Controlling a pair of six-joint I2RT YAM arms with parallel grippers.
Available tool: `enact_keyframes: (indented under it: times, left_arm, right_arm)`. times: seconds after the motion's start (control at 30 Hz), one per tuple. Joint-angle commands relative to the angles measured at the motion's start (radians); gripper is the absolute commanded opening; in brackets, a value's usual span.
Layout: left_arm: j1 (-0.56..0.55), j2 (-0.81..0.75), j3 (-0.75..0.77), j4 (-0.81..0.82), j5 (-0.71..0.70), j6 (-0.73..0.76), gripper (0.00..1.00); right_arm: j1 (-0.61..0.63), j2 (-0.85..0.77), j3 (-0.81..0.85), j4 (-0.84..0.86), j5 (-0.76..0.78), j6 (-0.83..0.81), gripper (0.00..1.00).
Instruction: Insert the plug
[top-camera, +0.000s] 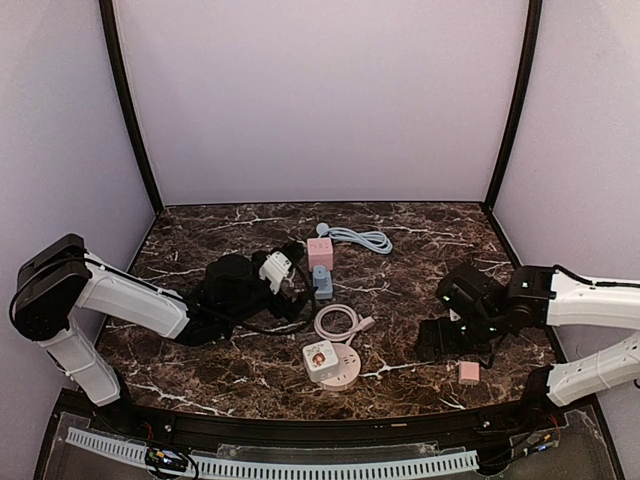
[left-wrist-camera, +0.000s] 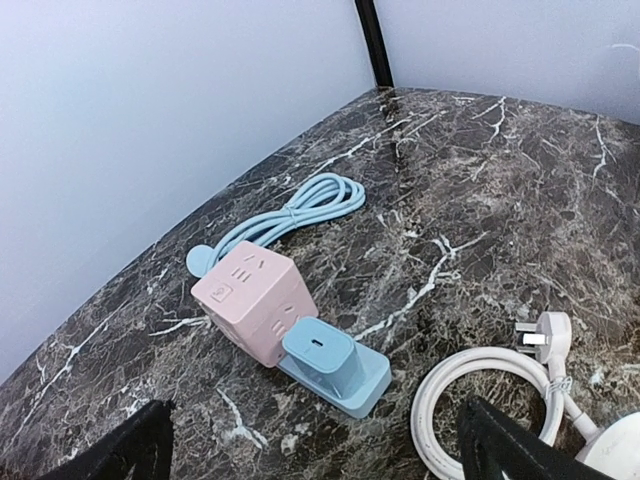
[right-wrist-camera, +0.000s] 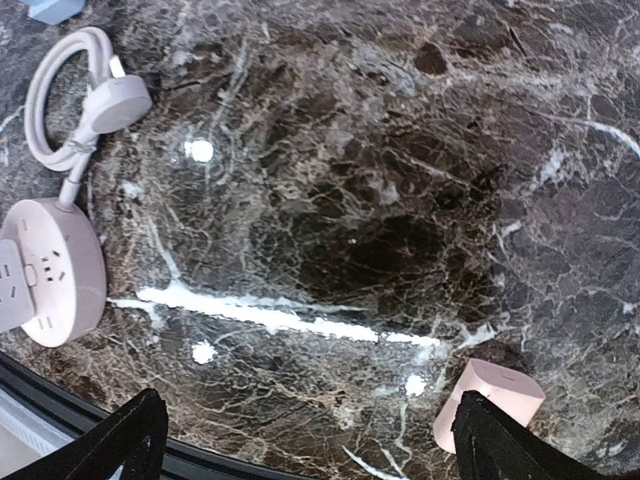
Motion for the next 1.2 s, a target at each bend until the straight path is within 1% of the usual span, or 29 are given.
enact_keyframes:
  times: [0.0, 0.07, 0.13, 0.4, 0.63, 0.73, 0.87, 0.97, 1.03, 1.17]
  left_arm:
    - [-0.003, -0.020, -0.034, 0.086, -0.034, -0.082, 0.99]
    - [-0.004, -0.037, -0.041, 0.068, -0.030, -0.093, 0.99]
    - [-0.003, -0.056, -0.046, 0.046, -0.024, -0.098, 0.99]
    - [-0.003, -0.093, -0.061, 0.023, -0.002, -0.089, 0.98]
    - [-0.004, -0.091, -0.065, 0.005, 0.027, -0.102, 0.95]
    - [-0.004, -0.101, -0.068, -0.004, 0.036, -0.114, 0.94]
    - [-0.004, -0.118, -0.081, -0.001, 0.045, -0.127, 0.93]
    - [-0.003, -0.123, -0.094, 0.008, 0.045, -0.134, 0.92]
    - [-0.004, -0.124, -0.099, 0.011, 0.048, -0.138, 0.92]
    - [-0.004, -0.126, -0.102, 0.010, 0.061, -0.138, 0.91]
  right_arm:
    - [0.004, 0.076, 0.045, -0.148, 0.019, 0.070, 0.99]
    - [0.004, 0.111, 0.039, -0.176, 0.006, 0.080, 0.99]
    - [0.004, 0.127, 0.017, -0.166, -0.017, 0.089, 0.99]
    - [0.004, 0.111, -0.063, -0.114, -0.059, 0.152, 0.99]
    - [0.004, 0.080, -0.065, -0.149, -0.017, 0.223, 0.99]
    - [0.004, 0.091, -0.058, -0.154, 0.020, 0.247, 0.99]
    - [0.004, 0.121, -0.024, -0.208, 0.081, 0.314, 0.96]
    - [0.003, 0.142, 0.004, -0.272, 0.107, 0.361, 0.98]
    - [0.004, 0.150, 0.004, -0.275, 0.101, 0.376, 0.98]
    - [0.000, 0.197, -0.022, -0.210, 0.052, 0.380, 0.97]
